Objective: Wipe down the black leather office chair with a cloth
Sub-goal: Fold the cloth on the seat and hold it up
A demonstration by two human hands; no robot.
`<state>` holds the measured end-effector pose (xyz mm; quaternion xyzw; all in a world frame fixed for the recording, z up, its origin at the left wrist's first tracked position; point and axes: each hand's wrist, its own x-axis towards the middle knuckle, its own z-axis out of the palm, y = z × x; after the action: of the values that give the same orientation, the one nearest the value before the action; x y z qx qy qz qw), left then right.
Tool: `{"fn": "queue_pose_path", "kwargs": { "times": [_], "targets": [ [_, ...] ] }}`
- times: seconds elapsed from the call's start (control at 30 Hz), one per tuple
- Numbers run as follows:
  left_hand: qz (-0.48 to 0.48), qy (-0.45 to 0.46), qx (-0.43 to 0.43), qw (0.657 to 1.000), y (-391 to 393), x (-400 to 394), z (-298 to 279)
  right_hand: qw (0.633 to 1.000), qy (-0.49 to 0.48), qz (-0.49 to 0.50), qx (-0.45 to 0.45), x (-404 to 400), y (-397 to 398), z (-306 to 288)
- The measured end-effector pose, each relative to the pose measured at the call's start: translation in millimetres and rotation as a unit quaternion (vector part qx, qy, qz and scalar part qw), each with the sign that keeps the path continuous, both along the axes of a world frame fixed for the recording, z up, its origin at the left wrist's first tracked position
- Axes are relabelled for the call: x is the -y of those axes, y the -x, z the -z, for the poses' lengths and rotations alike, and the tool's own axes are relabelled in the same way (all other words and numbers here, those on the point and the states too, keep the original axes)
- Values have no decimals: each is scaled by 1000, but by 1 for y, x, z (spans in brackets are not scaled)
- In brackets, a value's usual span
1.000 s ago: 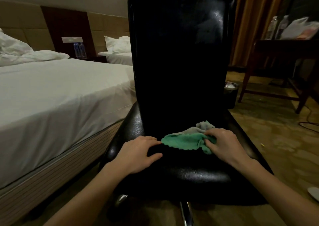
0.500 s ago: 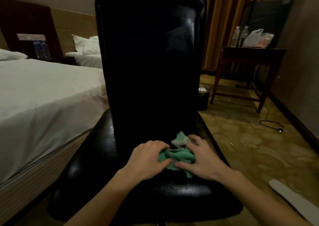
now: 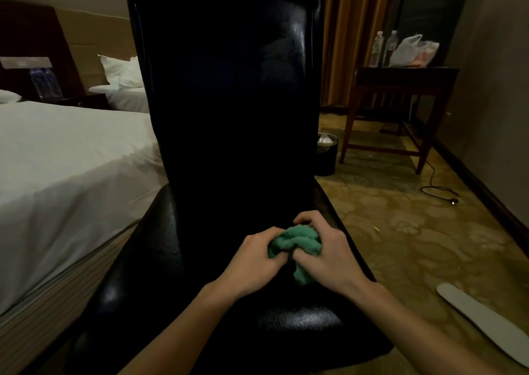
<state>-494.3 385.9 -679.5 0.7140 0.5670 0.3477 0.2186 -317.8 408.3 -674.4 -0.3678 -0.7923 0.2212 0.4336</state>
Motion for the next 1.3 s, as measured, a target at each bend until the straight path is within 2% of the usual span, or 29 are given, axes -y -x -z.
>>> {"fn": "queue_pose_path", "kwargs": {
  "times": [0.07,0.17,0.3,0.37,0.53,0.73,1.03,1.3],
  "targets": [
    [18,19,97,995,-4,-2,-4,1000,6,8,-26,1,1,-5],
    [29,40,237,970,-8,-4,-12,998,7,52,-40,-2,1,-16],
    [-6,70,368,927,-19,0,-27,993,57,82,-69,-1,-1,-38],
    [-25,95,399,912,-28,5,-41,986,90,98,-96,8,-2,-54],
    [-20,138,424,895,-60,20,-106,962,146,162,-167,33,-18,-112],
    [45,172,423,889,-112,27,-237,930,150,243,-233,54,-53,-238],
    [132,285,404,859,-176,50,-431,892,161,320,-275,100,-119,-427],
    [241,317,370,839,-224,75,-572,845,127,418,-309,156,-157,-561]
  ]
}}
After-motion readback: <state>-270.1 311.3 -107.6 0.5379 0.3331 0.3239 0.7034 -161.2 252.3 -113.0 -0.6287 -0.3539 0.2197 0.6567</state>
